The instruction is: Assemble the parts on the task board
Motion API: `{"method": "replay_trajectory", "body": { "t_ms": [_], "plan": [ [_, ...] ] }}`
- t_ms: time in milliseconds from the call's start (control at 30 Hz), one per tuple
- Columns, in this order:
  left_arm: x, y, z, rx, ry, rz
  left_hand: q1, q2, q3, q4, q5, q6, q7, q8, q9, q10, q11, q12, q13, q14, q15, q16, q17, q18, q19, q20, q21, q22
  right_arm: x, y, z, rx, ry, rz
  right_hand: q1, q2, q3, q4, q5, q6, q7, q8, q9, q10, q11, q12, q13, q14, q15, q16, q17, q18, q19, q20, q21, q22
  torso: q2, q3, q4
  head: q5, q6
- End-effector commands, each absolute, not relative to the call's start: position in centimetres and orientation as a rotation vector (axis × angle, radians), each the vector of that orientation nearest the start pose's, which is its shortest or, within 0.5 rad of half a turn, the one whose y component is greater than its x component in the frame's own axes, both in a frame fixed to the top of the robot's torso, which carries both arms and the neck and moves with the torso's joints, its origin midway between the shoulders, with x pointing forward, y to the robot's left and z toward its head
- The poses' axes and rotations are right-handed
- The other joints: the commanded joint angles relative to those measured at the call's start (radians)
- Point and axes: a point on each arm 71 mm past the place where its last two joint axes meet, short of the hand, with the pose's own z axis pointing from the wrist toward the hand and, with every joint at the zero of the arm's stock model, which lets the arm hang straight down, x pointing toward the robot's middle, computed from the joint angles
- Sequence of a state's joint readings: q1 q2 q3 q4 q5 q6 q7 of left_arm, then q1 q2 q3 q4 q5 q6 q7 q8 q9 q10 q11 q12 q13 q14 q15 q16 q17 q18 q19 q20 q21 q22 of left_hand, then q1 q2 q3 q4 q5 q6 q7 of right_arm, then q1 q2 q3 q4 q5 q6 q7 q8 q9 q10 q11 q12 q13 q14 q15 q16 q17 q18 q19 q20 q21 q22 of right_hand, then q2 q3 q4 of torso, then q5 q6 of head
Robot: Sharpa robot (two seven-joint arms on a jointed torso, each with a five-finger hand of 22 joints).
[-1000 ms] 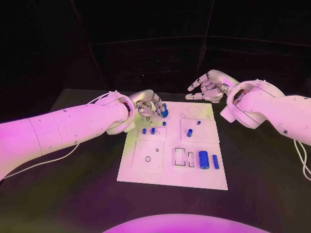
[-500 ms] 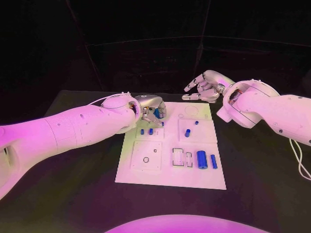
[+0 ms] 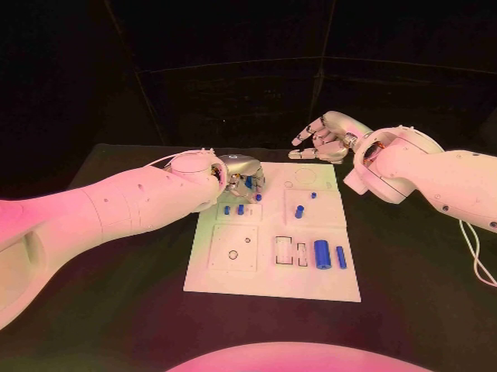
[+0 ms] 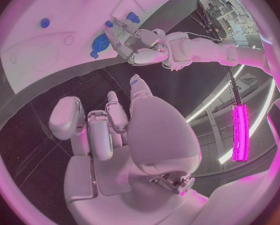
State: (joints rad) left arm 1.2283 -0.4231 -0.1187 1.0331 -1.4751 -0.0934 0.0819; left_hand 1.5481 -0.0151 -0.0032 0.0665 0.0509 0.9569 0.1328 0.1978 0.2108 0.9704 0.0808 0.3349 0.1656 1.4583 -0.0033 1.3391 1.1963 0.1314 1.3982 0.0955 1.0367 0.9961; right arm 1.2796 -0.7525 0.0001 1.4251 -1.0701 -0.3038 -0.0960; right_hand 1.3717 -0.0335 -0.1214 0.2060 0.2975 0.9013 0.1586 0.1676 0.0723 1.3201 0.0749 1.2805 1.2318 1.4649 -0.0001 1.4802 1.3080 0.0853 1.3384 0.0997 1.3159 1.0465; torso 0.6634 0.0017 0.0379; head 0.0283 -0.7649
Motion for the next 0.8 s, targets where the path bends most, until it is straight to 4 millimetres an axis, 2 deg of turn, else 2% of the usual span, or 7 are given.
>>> {"method": "replay_trajectory", "body": {
  "t_ms": [33,800],
  "plan": [
    [54.54,10.63,-23.16,0.461,1.866,-0.656,-0.005,0.002,0.009,-0.002,0.001,0.012,-0.002,-0.005,-0.003,0.014,0.0,-0.006,-0.006,0.019,-0.002,-0.004,-0.004,-0.012,0.01,-0.001,0.01,0.011,52.32,-18.55,-13.97,0.193,1.673,0.84,-0.002,0.01,-0.005,0.0,0.003,-0.005,0.0,0.005,-0.001,-0.007,-0.003,-0.003,-0.001,0.067,-0.007,-0.005,0.091,0.016,-0.004,-0.001,-0.003,0.0,-0.001,0.0002,0.0011,-0.002,-0.001],
    [54.63,9.78,-23.62,0.46,1.864,-0.66,-0.008,0.013,0.036,-0.004,0.001,0.038,-0.004,-0.024,-0.023,0.054,-0.004,-0.033,-0.034,0.026,-0.006,0.0,-0.016,-0.019,0.024,-0.006,0.049,0.052,52.33,-18.21,-13.99,0.188,1.676,0.845,0.0,0.011,-0.005,0.001,0.004,-0.005,0.0,0.006,-0.001,-0.007,-0.003,-0.003,0.0,0.067,-0.007,-0.005,0.091,0.016,-0.004,-0.001,-0.004,-0.001,0.0,0.0006,0.0007,-0.006,-0.001]
  ]
}}
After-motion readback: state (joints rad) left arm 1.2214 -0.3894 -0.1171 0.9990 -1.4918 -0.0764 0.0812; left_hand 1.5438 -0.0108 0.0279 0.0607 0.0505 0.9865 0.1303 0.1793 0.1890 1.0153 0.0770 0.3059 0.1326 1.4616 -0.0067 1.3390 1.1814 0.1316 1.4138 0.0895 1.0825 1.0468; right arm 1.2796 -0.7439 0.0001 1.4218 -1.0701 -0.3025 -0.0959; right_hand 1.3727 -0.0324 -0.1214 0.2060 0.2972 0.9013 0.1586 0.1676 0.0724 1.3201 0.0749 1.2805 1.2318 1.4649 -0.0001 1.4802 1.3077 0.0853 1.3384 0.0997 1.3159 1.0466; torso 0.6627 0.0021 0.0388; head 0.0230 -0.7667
